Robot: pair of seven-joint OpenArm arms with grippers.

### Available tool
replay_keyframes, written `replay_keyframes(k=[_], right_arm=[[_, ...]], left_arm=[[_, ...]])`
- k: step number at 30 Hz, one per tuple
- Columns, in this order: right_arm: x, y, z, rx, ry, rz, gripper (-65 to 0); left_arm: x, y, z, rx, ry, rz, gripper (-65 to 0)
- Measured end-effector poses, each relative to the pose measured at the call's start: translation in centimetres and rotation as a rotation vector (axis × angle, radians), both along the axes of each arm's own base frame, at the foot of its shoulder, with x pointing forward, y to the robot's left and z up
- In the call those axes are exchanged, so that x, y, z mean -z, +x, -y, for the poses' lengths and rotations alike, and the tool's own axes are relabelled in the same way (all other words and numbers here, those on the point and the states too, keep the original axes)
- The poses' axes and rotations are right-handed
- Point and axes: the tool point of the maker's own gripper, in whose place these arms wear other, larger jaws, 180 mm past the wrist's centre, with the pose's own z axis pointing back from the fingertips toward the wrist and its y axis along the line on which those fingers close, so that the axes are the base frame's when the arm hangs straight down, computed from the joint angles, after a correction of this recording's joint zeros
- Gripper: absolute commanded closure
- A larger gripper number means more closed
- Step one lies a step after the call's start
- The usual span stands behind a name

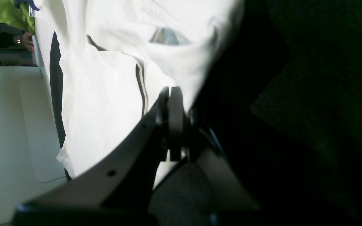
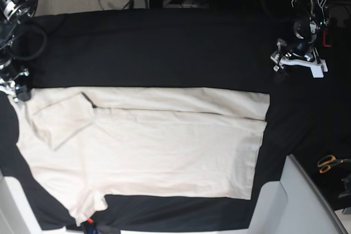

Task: Fold the T-shirt properly
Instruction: 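Grasp the folded edge with both grippers and pull it away from the hem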

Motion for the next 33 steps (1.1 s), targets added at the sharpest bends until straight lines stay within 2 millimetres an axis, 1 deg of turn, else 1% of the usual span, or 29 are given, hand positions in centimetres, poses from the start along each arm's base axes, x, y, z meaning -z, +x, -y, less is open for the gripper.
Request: replay_keyframes(k=[4, 7, 15, 18, 21, 26, 31, 33], right_arm=[[0.1, -0.3, 0.0, -0.004, -0.002, 0.0, -0.3], [0.2, -0.4, 0.0, -0.004, -0.002, -0.002, -0.2], [0.1, -0.4, 0.0, -0.005, -0.004, 0.0, -0.2], [0.1, -0.4, 0.0, -0.006, -0.004, 0.0, -0.2], [0.1, -0.4, 0.0, -0.006, -0.004, 0.0, -0.2], [0.1, -0.4, 0.0, -0.004, -0.003, -0.002, -0.2], [0.2, -0.5, 0.0, -0.004, -0.004, -0.004, -0.2], [0.2, -0.7, 0.0, -0.006, -0.006, -0.004, -0.2]], left_arm=[[0.4, 2.1, 1.1, 0.0, -0.048, 0.021, -39.5], [0.7, 3.2, 1.1, -0.016, -0.067, 0.023, -39.5], [1.8, 6.0, 2.0, -0.066, -0.155, 0.049, -39.2], [1.9, 6.6, 2.1, -0.075, -0.168, 0.054, -39.2], [1.9, 7.1, 2.6, -0.076, -0.18, 0.06, -39.0], [2.0, 7.8, 5.0, 0.004, -0.167, 0.057, -39.0], [1.9, 8.5, 6.3, -0.008, -0.157, 0.103, -39.0], [1.9, 8.5, 6.3, -0.009, -0.157, 0.103, -38.8]])
